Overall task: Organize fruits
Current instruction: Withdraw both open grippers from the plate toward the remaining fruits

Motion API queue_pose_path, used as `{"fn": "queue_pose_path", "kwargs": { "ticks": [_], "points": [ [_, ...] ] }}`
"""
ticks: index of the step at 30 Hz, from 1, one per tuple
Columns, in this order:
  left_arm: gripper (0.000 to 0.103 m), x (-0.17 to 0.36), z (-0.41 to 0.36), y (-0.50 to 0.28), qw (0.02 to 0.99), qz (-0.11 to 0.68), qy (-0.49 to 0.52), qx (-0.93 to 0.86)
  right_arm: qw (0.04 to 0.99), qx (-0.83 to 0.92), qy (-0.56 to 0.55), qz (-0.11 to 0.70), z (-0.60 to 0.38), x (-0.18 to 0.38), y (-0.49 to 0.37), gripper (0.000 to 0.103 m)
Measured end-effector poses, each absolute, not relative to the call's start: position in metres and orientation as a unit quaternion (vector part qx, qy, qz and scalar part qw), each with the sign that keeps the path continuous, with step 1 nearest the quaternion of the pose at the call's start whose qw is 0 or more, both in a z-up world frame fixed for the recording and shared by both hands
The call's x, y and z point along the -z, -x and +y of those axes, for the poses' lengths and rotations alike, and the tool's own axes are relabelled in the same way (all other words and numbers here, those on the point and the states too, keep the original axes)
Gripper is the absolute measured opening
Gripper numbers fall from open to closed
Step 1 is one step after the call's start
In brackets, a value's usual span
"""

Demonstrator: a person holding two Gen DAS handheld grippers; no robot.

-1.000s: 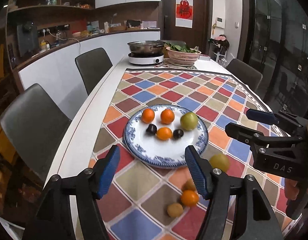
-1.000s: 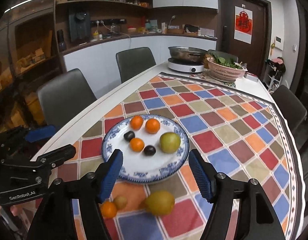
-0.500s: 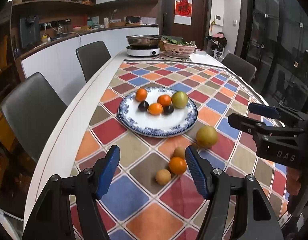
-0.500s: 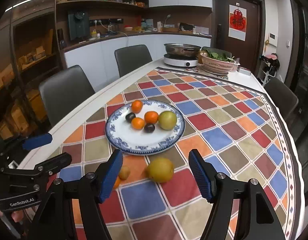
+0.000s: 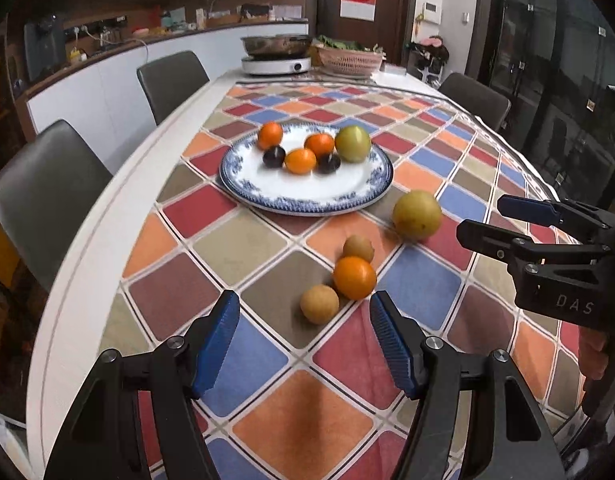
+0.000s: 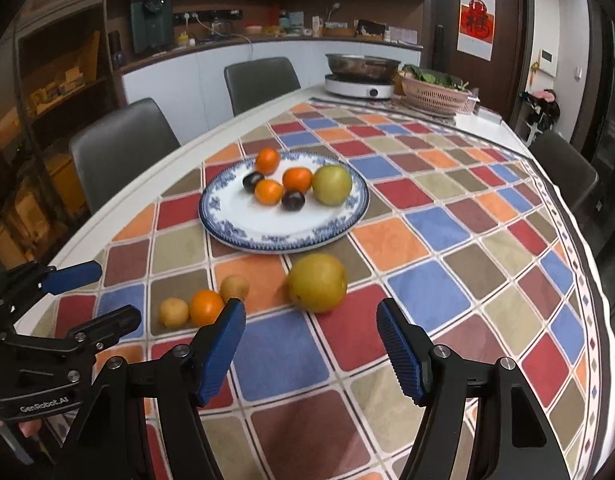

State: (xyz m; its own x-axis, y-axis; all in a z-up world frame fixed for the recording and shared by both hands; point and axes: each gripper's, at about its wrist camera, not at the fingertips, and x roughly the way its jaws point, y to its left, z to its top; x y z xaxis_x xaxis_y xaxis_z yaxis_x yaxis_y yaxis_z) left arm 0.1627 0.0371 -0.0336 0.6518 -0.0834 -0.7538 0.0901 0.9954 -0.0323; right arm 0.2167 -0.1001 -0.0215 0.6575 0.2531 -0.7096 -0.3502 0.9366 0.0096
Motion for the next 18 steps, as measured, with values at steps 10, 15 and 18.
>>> {"fn": "queue_pose_path", "kwargs": {
  "ticks": [10,15,18],
  "points": [
    [0.066,0.06,0.034,-0.176,0.893,0.445,-0.006,0.058,0.896,-0.16,0.057,0.411,-0.104,0.045,-0.232,0.068],
    [0.063,0.065,0.035,-0.183,0.891,0.451,-0.004,0.057,0.89,-0.163,0.058,0.421,-0.102,0.053,-0.241,0.068],
    [0.058,0.067,0.036,-0.187,0.889,0.455,-0.003,0.055,0.887,-0.168,0.058,0.426,-0.1,0.057,-0.246,0.068]
  ]
}}
